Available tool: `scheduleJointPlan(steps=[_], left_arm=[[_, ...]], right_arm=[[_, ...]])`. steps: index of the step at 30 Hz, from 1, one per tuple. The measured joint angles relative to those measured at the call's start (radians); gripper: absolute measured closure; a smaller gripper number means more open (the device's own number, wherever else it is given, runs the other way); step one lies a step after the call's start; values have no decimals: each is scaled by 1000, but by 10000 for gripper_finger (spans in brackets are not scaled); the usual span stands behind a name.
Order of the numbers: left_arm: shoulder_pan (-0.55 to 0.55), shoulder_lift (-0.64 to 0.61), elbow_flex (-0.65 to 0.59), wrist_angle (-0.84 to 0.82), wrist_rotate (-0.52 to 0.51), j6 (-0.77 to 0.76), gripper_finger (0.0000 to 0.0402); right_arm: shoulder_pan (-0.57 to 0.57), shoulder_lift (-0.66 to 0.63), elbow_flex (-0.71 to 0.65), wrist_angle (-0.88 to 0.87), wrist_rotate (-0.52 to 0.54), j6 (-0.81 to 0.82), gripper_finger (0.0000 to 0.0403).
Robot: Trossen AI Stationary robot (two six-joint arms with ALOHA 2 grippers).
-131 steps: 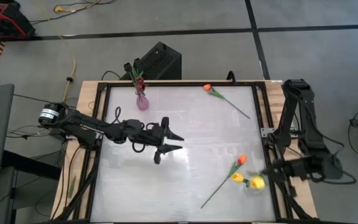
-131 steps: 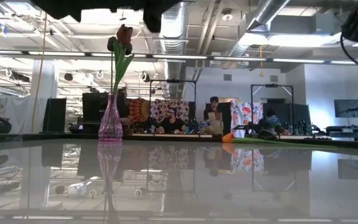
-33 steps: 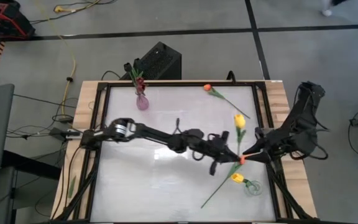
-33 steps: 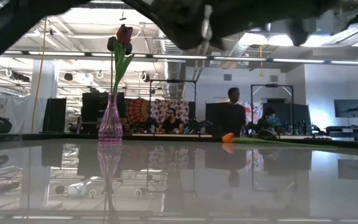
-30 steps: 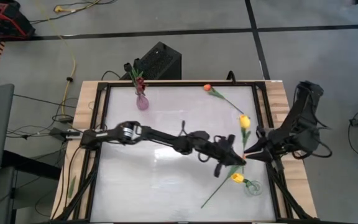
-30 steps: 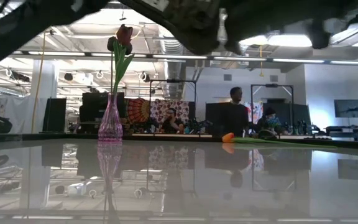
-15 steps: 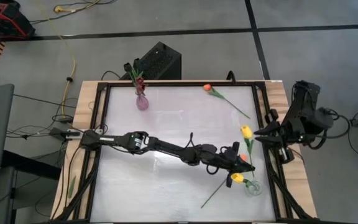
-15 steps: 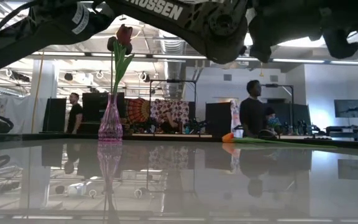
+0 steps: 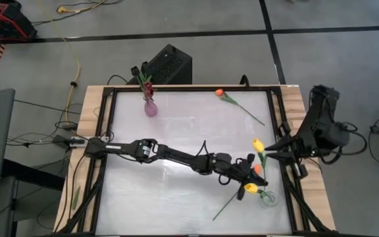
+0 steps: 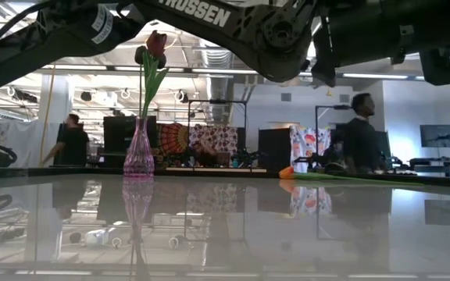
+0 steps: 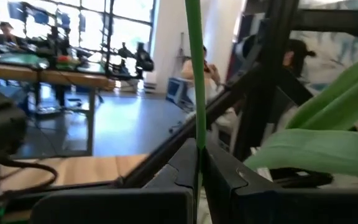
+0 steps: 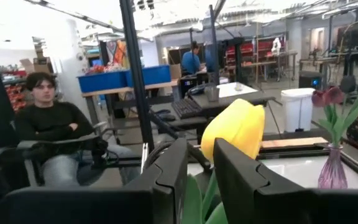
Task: Sort flowers into vase by color
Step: Put the yellow flower into the transparent vase
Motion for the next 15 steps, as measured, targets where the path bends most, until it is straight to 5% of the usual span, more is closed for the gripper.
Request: scheduleJointPlan(steps=[7, 15], left_arm=[[32, -22, 0, -16, 72, -53, 401], [55, -112, -29, -164, 44, -16, 401]], right_arm=[[70, -27, 22, -25, 86, -66, 297], [132, -27, 90, -25, 44, -205, 290]])
